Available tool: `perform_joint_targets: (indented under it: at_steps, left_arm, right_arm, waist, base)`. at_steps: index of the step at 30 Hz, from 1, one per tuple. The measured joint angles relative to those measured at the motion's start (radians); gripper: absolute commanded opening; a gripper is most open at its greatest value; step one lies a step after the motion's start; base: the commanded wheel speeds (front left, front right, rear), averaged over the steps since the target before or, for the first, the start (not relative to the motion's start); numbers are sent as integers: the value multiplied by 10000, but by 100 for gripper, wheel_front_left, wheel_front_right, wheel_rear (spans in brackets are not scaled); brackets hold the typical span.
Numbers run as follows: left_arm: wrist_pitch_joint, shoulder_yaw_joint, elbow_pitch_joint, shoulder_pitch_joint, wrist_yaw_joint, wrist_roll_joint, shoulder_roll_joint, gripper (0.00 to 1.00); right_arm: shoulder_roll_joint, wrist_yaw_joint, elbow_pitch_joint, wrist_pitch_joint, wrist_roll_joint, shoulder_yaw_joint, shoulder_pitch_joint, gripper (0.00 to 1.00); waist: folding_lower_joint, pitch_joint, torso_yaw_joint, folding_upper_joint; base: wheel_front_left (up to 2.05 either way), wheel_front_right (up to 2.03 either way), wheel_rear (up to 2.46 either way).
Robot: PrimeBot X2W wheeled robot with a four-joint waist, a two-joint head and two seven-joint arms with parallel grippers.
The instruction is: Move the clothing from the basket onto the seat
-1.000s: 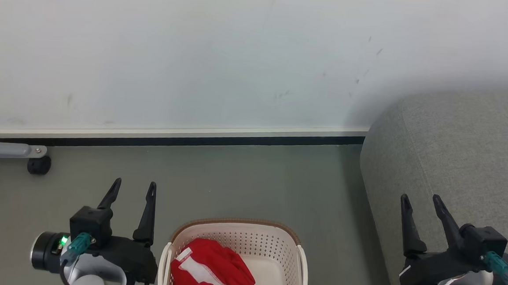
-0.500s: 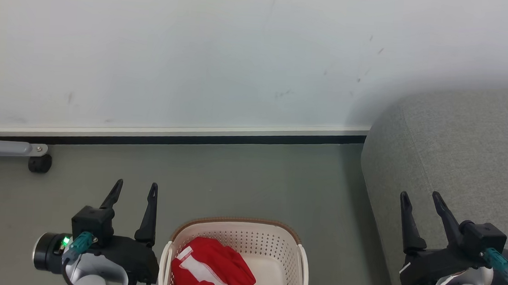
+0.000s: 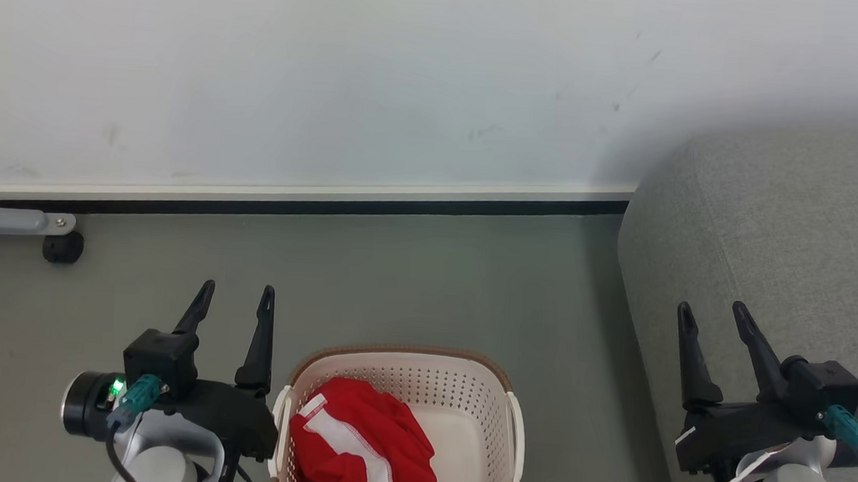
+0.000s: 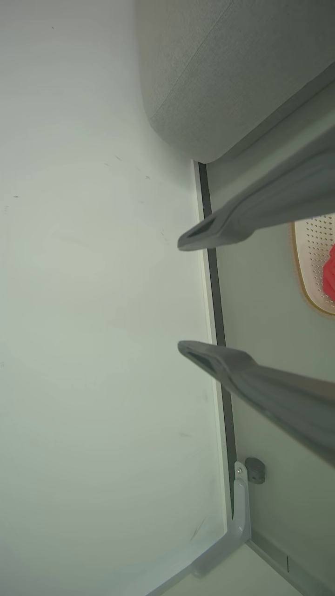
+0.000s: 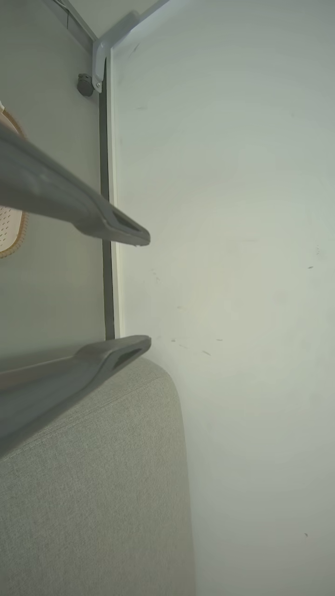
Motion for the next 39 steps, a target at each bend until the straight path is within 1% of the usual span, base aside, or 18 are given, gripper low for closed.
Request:
perform_joint_targets:
  at_steps: [10, 16, 18, 22, 30, 31, 35, 39]
  left_arm:
    - [86, 69, -286, -413, 4, 63, -150, 100]
    - [102, 61, -370, -758, 4, 313, -244, 100]
    - [159, 54, -380, -851, 4, 339, -267, 100]
    - [199, 48, -336, -1122, 4, 391, -282, 100]
    - [410, -88, 84, -1677, 4, 516, -328, 100]
    - [495, -188, 263, -1847, -6, 539, -372, 100]
    - [627, -339, 610, -2171, -19, 602, -470, 100]
    - [742, -527, 978, -2518, -111, 729, -454, 100]
  right_arm:
    - [-4, -79, -512, -2, -50, -90, -322, 100]
    - [-19, -92, -756, -2, -71, -184, -677, 100]
    - [-35, -167, -871, -2, -73, -203, -767, 100]
    - [-36, -176, -1057, -4, -86, -244, -1101, 100]
    - [2, -211, -1371, -42, -178, -242, -1714, 100]
    - [38, -255, -1453, -42, -245, -222, -1836, 100]
    - [150, -253, -1659, -44, -328, -178, -2148, 100]
    - [297, -255, -1747, -44, -384, -42, -2481, 100]
  waist:
    - [1, 820, -3, 0]
    - [1, 1482, -29, 1]
    - [1, 1720, -42, 1]
    - [1, 2218, -83, 1]
    - [2, 3233, -271, 1]
    - [2, 3487, -334, 1]
    - [3, 4014, -471, 1]
    - [2, 4542, -622, 2]
  base:
    - [0, 0, 0]
    - [0, 0, 0]
    - [0, 0, 0]
    - [0, 0, 0]
    - [0, 0, 0]
    - [0, 0, 0]
    - [0, 0, 0]
    - [0, 0, 0]
